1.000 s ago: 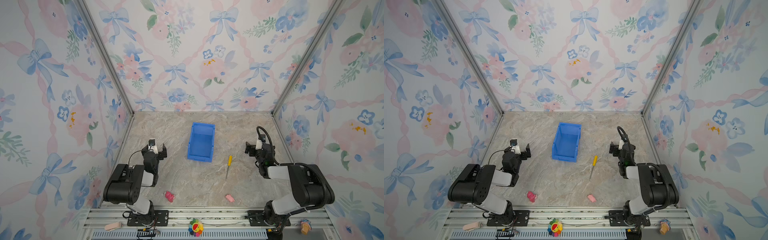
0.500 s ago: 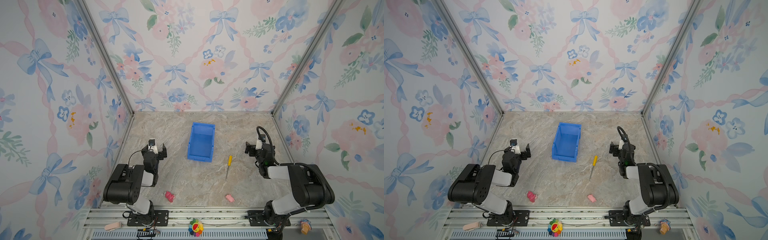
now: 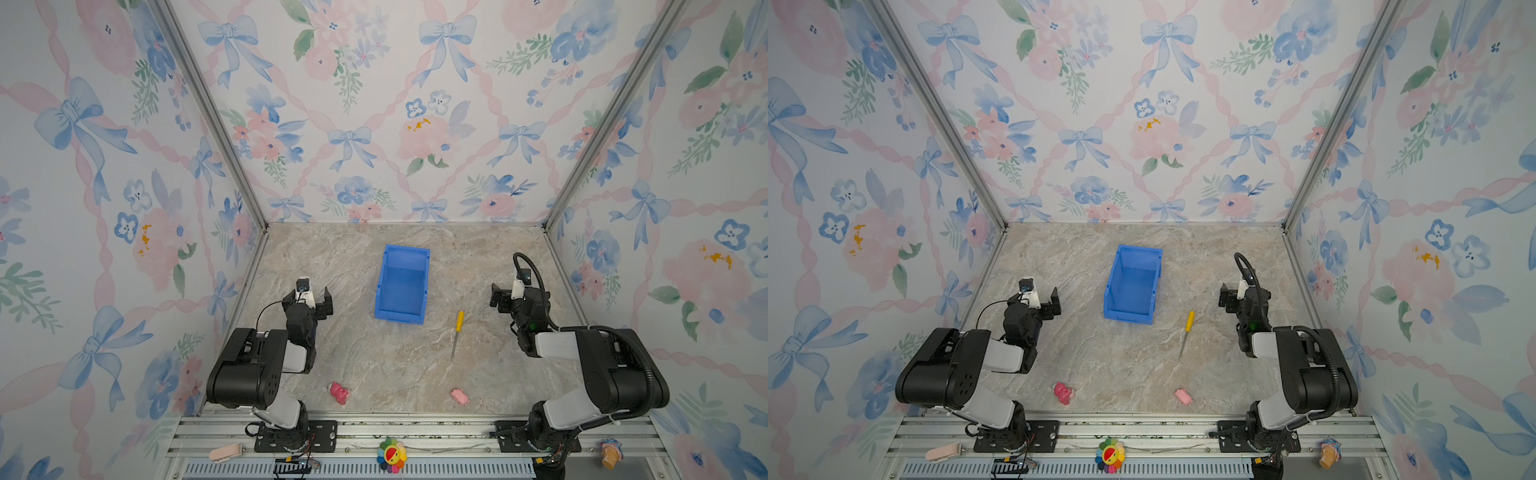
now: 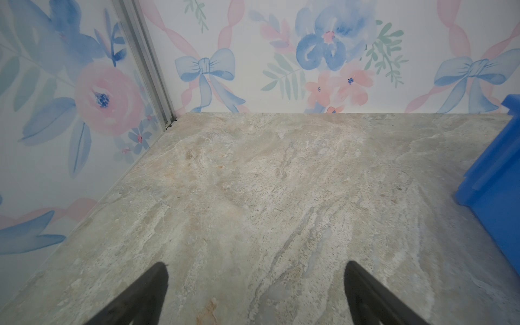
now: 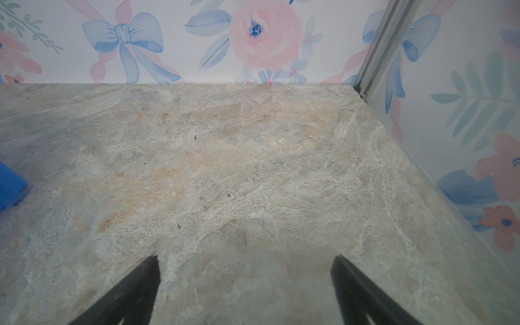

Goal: Put the screwdriver in the bin

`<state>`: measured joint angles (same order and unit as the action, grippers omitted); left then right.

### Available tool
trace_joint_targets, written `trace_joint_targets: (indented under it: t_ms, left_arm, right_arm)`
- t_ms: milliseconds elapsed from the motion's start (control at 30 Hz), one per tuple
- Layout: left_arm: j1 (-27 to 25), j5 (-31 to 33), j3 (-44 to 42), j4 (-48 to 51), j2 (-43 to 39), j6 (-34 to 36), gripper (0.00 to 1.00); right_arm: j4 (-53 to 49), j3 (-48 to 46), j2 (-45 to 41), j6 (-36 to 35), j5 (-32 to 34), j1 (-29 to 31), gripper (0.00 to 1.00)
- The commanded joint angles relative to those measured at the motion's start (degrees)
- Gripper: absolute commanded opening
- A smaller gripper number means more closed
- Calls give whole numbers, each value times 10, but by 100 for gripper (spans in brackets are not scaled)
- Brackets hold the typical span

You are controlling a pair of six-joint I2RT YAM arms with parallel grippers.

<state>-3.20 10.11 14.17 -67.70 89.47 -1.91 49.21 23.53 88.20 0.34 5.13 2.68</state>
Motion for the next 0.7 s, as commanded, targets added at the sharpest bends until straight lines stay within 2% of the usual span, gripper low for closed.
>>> trace_joint_targets:
  t_ms: [0, 200, 400, 567, 667]
  left_arm:
    - [4, -4, -3, -15, 1, 0, 98]
    - [3, -4, -1, -11, -3, 5, 98]
    - [3, 21, 25, 66, -38, -3, 98]
    - [3, 27, 99, 245, -65, -14, 98]
    - [-1, 17, 102, 277, -88, -21, 98]
  right_arm:
    - [19, -7, 4, -4, 1, -1, 97]
    - [23, -10, 1, -4, 5, 1, 97]
    - [-222, 94, -52, 4, 16, 6, 97]
    - [-355, 145, -81, 26, 35, 24, 97]
    - [-433, 178, -97, 69, 61, 34, 97]
